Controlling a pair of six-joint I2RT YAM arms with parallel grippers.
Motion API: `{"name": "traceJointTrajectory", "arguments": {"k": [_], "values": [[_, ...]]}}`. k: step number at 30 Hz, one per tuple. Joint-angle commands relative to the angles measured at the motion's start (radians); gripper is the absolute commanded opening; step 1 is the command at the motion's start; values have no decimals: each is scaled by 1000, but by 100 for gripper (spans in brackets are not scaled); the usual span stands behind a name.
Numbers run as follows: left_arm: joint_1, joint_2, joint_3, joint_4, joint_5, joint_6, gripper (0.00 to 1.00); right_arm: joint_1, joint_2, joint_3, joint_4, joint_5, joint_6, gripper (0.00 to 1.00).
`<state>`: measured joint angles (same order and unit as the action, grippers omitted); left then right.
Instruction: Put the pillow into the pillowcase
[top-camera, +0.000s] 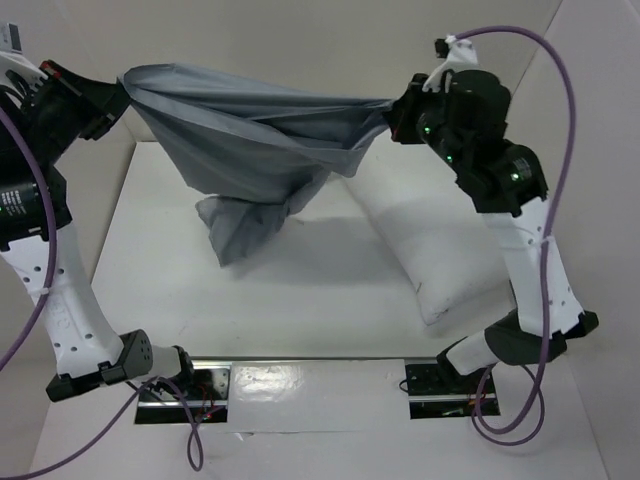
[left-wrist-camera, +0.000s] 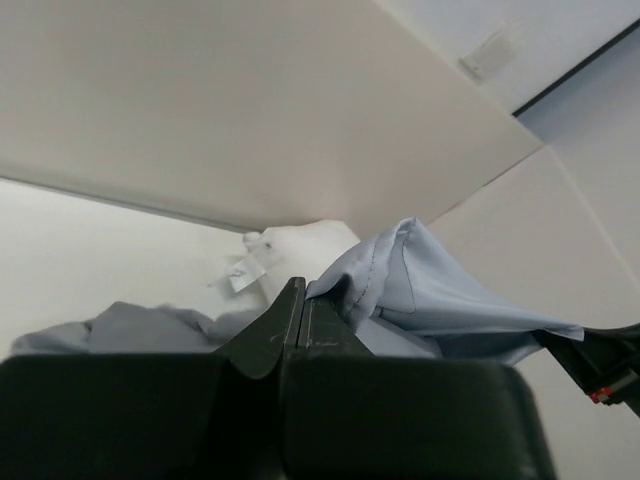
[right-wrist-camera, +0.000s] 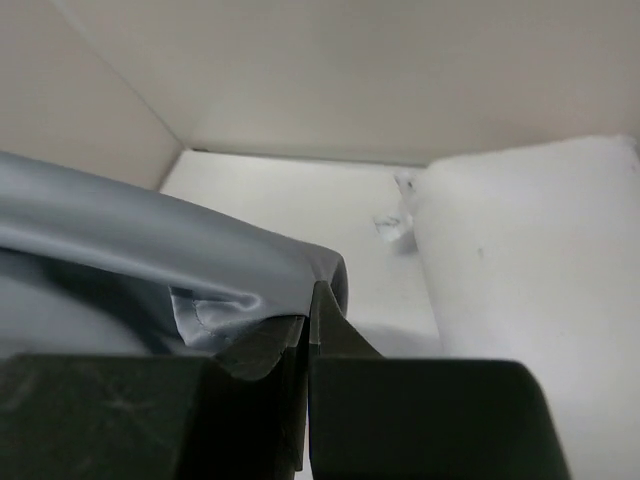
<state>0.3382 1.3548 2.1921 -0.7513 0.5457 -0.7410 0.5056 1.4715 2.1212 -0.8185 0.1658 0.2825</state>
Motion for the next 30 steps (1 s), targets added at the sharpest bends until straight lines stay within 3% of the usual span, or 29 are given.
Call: {"name": "traceJointTrajectory", "arguments": {"k": [1,7,14,18,21,24,25,30], "values": [[35,-25,30,98,62,-76,0,-13,-46,109,-53,-63,-40,0],[35,-59,31,170,102,-116,0,-13,-102,140,-19,-120,-40,0],[35,70,-35,225,201,-135,0,-13,-1,31,82,-138,-85,0],[35,182,20,234,237,-135,0,-24,140,80,185,-170,-105,0],[35,266,96,259,237,-135,0,-42,214,118,312,-215,-105,0],[45,317,156,325,276,-188,0,-61,224,65,552,-280,-94,0],[54,342,170,402,289,-214,0,-61,224,36,711,-294,-94,0],[110,398,247,631,353,-403,0,-84,273,31,988,-295,-24,0]]}}
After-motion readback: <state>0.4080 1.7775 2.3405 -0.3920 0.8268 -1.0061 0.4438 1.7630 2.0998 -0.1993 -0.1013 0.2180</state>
